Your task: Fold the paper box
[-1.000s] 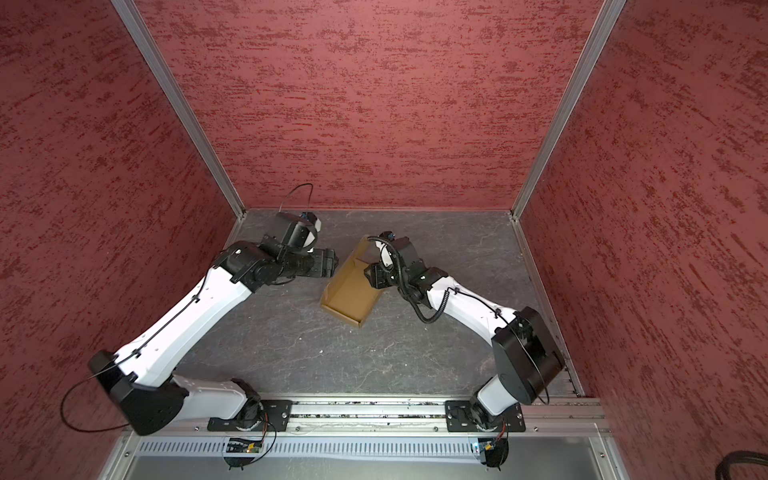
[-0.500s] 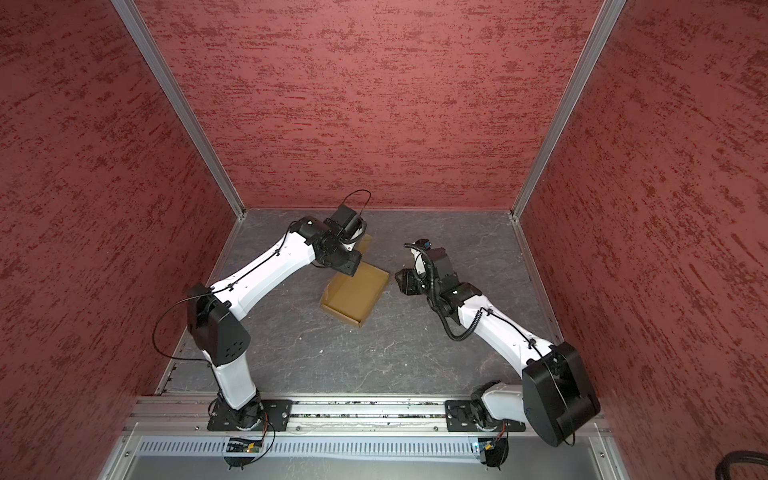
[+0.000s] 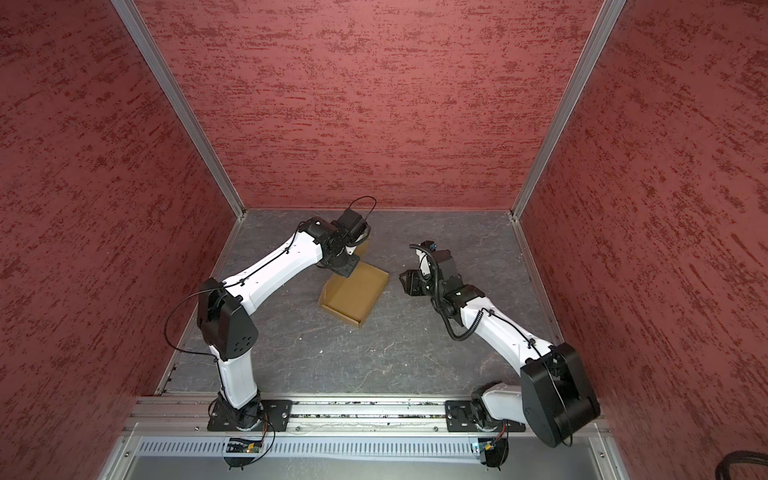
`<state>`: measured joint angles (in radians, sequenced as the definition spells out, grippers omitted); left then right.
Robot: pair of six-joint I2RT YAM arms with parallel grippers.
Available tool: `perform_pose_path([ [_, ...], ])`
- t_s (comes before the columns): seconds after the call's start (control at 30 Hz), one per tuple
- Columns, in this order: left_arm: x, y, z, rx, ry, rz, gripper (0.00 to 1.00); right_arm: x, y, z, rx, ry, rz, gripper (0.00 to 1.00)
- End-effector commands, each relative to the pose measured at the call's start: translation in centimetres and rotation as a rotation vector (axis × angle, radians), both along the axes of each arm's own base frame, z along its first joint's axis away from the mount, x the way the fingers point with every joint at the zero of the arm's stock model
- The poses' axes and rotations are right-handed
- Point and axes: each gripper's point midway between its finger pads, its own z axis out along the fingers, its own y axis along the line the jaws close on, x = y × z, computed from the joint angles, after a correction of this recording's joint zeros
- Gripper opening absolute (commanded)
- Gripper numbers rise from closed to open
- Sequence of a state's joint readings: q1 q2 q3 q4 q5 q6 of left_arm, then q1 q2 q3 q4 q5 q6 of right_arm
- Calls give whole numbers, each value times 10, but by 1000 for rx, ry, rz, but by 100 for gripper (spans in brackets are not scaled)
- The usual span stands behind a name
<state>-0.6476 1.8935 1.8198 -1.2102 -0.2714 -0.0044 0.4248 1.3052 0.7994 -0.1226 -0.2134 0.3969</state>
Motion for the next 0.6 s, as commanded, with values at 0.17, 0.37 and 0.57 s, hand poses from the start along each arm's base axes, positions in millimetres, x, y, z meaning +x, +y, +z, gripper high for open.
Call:
perform_pose_path([
  [0.17,6,-14,20,-7,-121,-137,10,7,-3,4,18,-21,-5,54],
  [0.37,4,-36,34,-51,-202,-281,6,8,-11,2,14,-16,-28,54],
  [0.57,-3,-59,46,-107,-277,-440,5,7,-20,3,10,-17,-55,54],
])
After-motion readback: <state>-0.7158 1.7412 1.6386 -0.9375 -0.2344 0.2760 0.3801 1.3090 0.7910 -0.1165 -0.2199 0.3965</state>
